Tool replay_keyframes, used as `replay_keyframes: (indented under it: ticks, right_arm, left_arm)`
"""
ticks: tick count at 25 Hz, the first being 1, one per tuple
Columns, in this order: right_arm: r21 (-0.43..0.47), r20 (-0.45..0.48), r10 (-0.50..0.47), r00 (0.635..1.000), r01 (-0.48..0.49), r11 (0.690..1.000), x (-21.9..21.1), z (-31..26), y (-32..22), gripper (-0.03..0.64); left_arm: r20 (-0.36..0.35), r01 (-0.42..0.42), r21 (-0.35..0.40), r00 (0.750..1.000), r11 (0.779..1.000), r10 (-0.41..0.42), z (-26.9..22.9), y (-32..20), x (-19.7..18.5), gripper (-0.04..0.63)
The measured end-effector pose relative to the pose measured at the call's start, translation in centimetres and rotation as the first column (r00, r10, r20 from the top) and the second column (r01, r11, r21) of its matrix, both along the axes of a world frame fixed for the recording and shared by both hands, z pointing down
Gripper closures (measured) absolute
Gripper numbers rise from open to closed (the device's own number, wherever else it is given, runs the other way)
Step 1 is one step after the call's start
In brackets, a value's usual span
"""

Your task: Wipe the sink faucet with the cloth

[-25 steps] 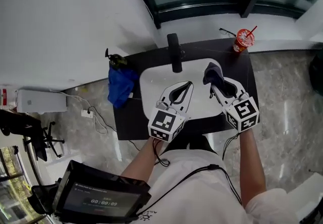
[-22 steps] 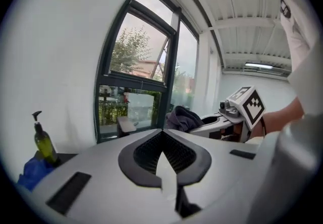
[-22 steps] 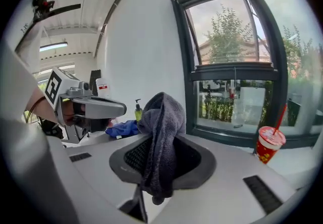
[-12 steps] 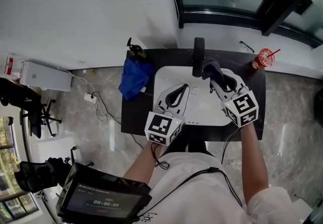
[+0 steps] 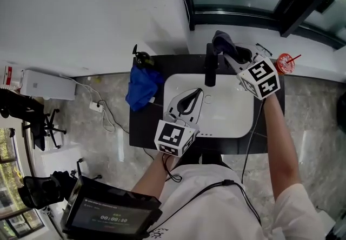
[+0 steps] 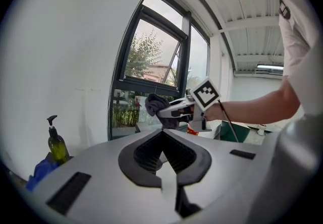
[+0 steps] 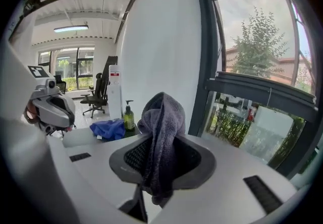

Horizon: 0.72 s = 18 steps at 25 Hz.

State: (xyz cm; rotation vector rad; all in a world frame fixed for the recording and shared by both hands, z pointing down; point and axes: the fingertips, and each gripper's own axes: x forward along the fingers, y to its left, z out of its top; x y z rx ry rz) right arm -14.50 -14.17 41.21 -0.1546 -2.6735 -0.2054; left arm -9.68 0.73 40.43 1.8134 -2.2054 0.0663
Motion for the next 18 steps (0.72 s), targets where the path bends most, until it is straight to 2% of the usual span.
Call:
replay_keyframes:
  ticks: [5,9,14,18]
  right_arm:
    - [0.059,-0.112,-0.075,0.991,0.082,0.995,-4.3,2.6,-0.8,0.521]
    - [0.122,-0.185,-0.162,0.969,0.186,0.975,-6.2,3.3,0.1,0.522]
    - [0.099,-0.285,-0.235,0.929,0.272,0.957,-6.9,4.5,0.8,0.521]
    - [0.060,-0.301,-0.253,0.919,0.283,0.957,-6.8,4.8,1.2,0.520]
  left_arm:
    - [-0.019,0.012,-0.016,1.000,1.000,-0.012,0.7,-0.1,-1.2,0.603]
    - [-0.027,0.025,-0.028,0.999,0.999,-0.026,1.0,0.1,-2.1,0.603]
    - [-0.028,0.034,-0.028,0.999,0.999,-0.035,0.9,-0.1,-2.3,0.603]
    - [-0.033,0.030,-0.030,0.999,0.999,-0.031,1.0,-0.1,-2.4,0.603]
